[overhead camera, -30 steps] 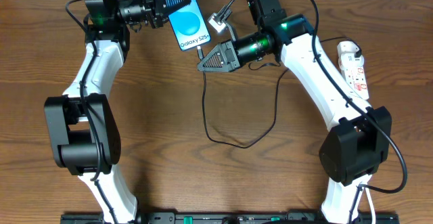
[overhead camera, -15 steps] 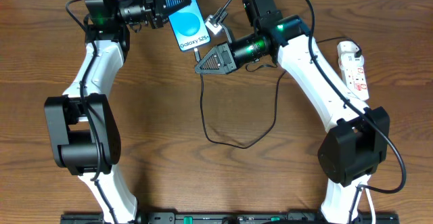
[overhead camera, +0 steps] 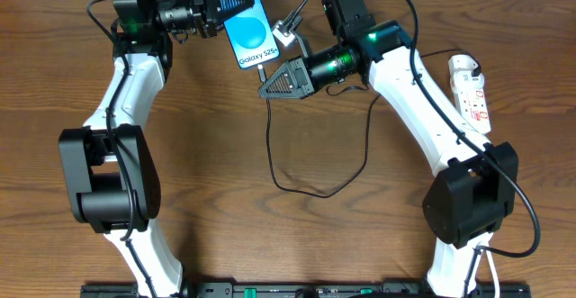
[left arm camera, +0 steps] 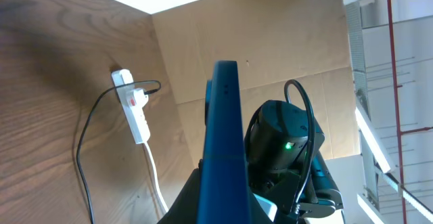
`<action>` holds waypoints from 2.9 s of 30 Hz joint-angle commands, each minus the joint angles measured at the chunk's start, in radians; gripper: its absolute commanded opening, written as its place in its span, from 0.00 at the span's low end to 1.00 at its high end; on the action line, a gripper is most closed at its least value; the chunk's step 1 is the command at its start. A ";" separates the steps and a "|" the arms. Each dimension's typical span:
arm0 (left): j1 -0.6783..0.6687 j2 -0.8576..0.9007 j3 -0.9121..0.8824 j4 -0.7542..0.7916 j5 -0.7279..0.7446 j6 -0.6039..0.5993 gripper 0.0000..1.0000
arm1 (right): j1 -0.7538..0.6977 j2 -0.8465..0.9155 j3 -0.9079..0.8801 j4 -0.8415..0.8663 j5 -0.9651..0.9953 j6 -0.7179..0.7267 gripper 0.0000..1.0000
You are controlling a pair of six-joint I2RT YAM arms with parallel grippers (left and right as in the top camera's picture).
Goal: Plug charger to phone and switch on socket
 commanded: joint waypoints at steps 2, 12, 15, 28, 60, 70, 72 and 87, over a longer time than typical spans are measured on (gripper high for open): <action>0.000 -0.019 0.015 0.012 0.031 0.025 0.08 | -0.005 -0.015 0.000 0.003 -0.006 -0.036 0.01; 0.000 -0.019 0.015 0.012 0.031 0.025 0.07 | -0.014 -0.015 0.000 -0.002 0.018 -0.041 0.01; 0.000 -0.019 0.015 0.012 0.031 0.025 0.08 | -0.018 -0.015 0.000 -0.005 0.051 -0.042 0.01; 0.000 -0.019 0.015 0.012 0.040 0.044 0.07 | -0.018 -0.015 0.000 -0.013 0.068 -0.046 0.01; -0.010 -0.019 0.015 0.012 0.031 0.020 0.07 | 0.005 -0.015 0.000 -0.061 -0.010 -0.172 0.01; -0.016 -0.019 0.015 0.013 0.056 0.021 0.07 | 0.002 -0.015 0.000 -0.060 -0.007 -0.167 0.01; -0.016 -0.019 0.015 0.013 0.058 0.033 0.07 | 0.002 -0.015 0.000 -0.057 -0.007 -0.146 0.01; -0.014 -0.019 0.015 0.013 0.057 0.055 0.08 | -0.012 -0.015 0.000 -0.058 -0.011 -0.089 0.01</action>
